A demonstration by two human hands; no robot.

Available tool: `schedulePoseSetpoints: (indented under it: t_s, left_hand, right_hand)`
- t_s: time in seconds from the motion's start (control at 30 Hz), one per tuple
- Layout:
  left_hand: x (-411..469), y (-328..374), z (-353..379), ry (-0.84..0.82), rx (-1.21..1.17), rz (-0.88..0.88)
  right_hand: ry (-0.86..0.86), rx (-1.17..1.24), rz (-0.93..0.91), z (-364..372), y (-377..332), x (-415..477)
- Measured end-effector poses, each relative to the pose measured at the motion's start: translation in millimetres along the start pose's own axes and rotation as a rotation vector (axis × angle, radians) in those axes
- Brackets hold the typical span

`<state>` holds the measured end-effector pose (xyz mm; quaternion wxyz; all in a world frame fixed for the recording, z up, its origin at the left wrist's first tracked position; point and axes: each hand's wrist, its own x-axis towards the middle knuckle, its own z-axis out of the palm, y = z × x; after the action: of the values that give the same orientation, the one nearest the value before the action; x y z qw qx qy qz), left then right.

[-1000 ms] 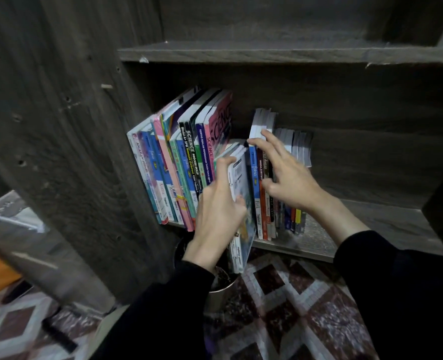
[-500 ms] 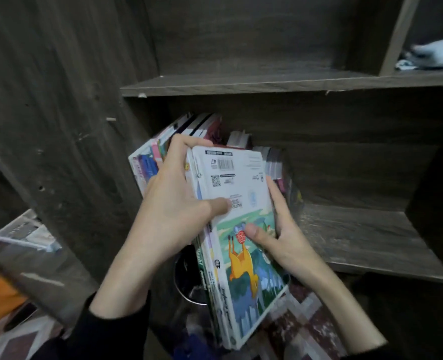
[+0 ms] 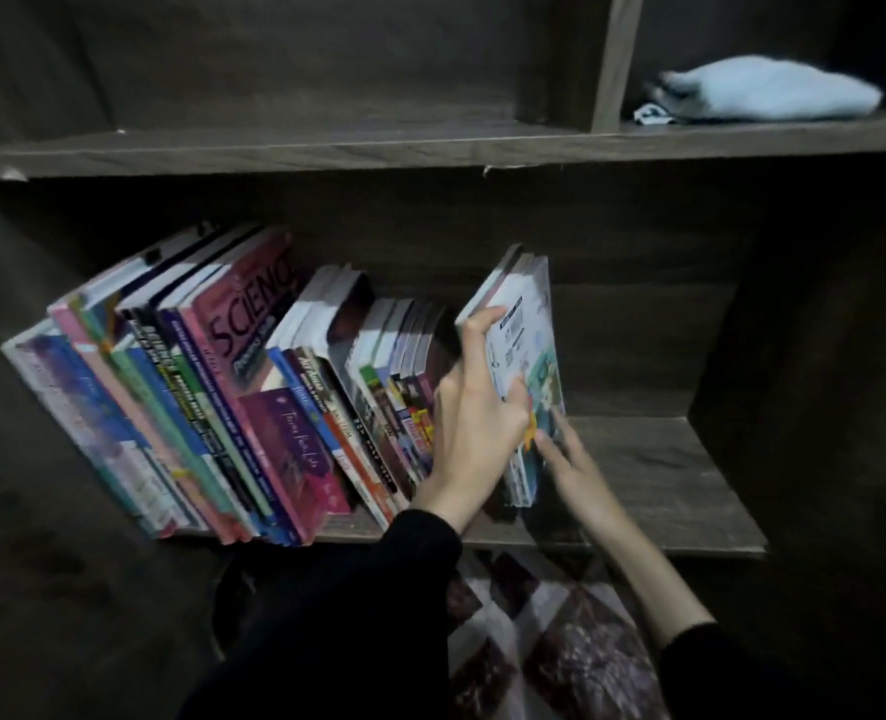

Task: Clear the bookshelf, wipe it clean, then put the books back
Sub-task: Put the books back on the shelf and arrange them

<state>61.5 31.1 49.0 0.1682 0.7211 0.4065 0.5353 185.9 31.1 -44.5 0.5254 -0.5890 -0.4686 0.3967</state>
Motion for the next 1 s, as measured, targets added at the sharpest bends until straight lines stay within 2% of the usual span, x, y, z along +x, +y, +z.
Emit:
schedulePoseSetpoints:
  t_s: [0.1,0.23,0.33,0.43,0.5,0.57,0.73,0.87,1.0]
  left_hand:
    - [4,-27,23,-0.008,0.082,0.024]
    - [-5,-56,27,-0.157,0.218,-0.005]
    - [-16,-65,23,-0.228,0.377,-0.062]
    - [-34,-73,19,0.038,0.571,0.107]
    - [-43,-88,20,0.168,0.639,0.131]
    - [-44,-106,22,0.151,0.669,0.095]
    - [-31,-140,27,0.1,0.721,0.154]
    - [-32,-138,28,0.096,0.703,0.112]
    - [-39,-131,13,0.008,0.605,0.129]
  right_hand:
    - [0.024,0.003,0.083,30,26,34]
    - [0.014,-0.05,0.157,65,75,60]
    - [0.074,-0.065,0.155,77,78,52]
    - [0.111,0.007,0.145,79,61,41]
    - [0.125,0.0,0.126,77,51,38]
    - [0.111,-0.033,0.134,77,44,39]
    - [0.089,-0.08,0.178,78,39,49]
    - [0.094,-0.133,0.191,78,36,51]
    - [0.101,-0.191,0.21,74,27,53]
